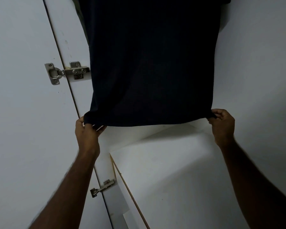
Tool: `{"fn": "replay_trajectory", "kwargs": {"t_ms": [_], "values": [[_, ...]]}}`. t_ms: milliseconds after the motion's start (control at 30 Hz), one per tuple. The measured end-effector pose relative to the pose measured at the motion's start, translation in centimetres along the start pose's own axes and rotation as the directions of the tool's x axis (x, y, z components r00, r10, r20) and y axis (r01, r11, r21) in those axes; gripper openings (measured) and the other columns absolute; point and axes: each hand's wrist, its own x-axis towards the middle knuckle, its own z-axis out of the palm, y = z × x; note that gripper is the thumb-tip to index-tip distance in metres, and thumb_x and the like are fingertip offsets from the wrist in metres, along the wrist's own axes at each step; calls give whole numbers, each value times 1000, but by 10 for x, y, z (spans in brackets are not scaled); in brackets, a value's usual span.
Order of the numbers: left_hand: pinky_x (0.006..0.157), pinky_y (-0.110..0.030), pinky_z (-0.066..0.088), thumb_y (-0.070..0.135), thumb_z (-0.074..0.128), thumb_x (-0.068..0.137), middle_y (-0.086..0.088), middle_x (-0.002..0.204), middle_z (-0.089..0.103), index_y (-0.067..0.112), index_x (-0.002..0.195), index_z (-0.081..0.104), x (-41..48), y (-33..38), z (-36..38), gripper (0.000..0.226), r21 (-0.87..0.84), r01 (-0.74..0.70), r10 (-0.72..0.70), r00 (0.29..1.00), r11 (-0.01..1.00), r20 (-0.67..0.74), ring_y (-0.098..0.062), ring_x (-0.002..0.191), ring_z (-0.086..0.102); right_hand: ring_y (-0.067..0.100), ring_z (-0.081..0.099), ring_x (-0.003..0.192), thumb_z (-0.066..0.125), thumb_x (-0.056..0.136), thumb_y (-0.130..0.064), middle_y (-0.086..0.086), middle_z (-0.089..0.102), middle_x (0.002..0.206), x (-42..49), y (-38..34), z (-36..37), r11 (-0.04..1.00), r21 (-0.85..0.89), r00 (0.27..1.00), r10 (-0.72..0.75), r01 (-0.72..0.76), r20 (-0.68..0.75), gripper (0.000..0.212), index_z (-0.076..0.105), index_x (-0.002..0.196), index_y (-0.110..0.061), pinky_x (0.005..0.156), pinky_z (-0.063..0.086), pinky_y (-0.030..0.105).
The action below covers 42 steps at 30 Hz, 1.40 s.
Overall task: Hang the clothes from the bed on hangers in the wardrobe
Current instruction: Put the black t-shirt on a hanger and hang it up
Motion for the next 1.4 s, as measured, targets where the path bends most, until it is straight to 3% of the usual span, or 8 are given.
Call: {"fn": "replay_trajectory", "kwargs": {"t_ms": [133, 300, 633, 833, 1033, 1167, 1300, 1400], "values": [[82, -38, 59, 9, 45, 101, -9, 117, 66, 10, 130, 52, 6, 10, 6, 30, -89, 138, -126, 984, 986, 129, -25, 101, 69, 15, 60, 77, 65, 92, -8, 3, 65, 83, 2, -1, 0, 999, -29, 999, 22, -24, -43, 13, 64, 105, -5, 65, 49, 21], [71, -26, 59, -9, 53, 92, -5, 98, 67, 14, 99, 63, 11, 7, 2, 26, 230, -140, 106, 983, 963, 152, -19, 91, 66, 17, 65, 63, 56, 98, -15, 5, 68, 81, 8, 1, -7, 991, -134, 999, -29, 23, -42, 8, 59, 102, -9, 52, 52, 19], [72, -24, 43, -23, 49, 77, -16, 94, 59, 1, 98, 59, 12, -24, -31, 33, 696, -508, 466, 841, 508, 274, -25, 85, 57, 17, 63, 52, 47, 97, 2, 22, 67, 88, 18, 15, -28, 962, -272, 980, -62, 8, -188, 21, 46, 113, -11, 45, 50, 23], [82, -29, 44, -20, 54, 83, -20, 102, 60, -4, 107, 68, 22, -27, -34, 32, 762, -545, 443, 813, 349, 378, -27, 92, 60, 39, 66, 77, 43, 88, 0, 23, 69, 86, 9, 30, -41, 611, -673, 873, -475, 417, 110, 31, 64, 110, 1, 74, 52, 40], [82, -27, 43, -5, 58, 86, -12, 105, 55, 0, 120, 65, 35, -25, -34, 36, 750, -545, 225, 838, 375, 497, -30, 95, 60, 41, 68, 88, 50, 83, 19, 26, 71, 95, 30, 33, -35, 671, -651, 926, -348, 354, 144, 35, 67, 112, 7, 87, 47, 35], [78, -29, 44, 35, 52, 73, 3, 107, 50, 14, 105, 71, 25, -4, -31, 43, 784, -399, 150, 915, 475, 375, -18, 97, 57, 36, 64, 99, 54, 86, 2, 24, 65, 117, 42, 13, -24, 734, -679, 995, 54, 22, 90, 37, 66, 120, -4, 97, 46, 35], [92, -36, 42, 36, 53, 84, -10, 121, 54, 12, 108, 70, 20, 48, 27, 38, 606, -748, 523, 643, 270, 560, -28, 117, 50, 34, 39, 135, 64, 93, -29, 24, 42, 146, 45, -41, 25, 725, -646, 971, -176, 240, 164, 57, 47, 141, -6, 113, 31, 40], [110, -52, 29, 42, 58, 87, -18, 147, 41, 16, 127, 62, 34, 76, 100, 48, 397, -899, 487, 266, -186, 831, -34, 138, 33, 31, 25, 145, 58, 93, -50, 16, 23, 159, 49, -102, 88, 655, -572, 868, -415, 494, 274, 70, 32, 152, -20, 116, 25, 44]]}}
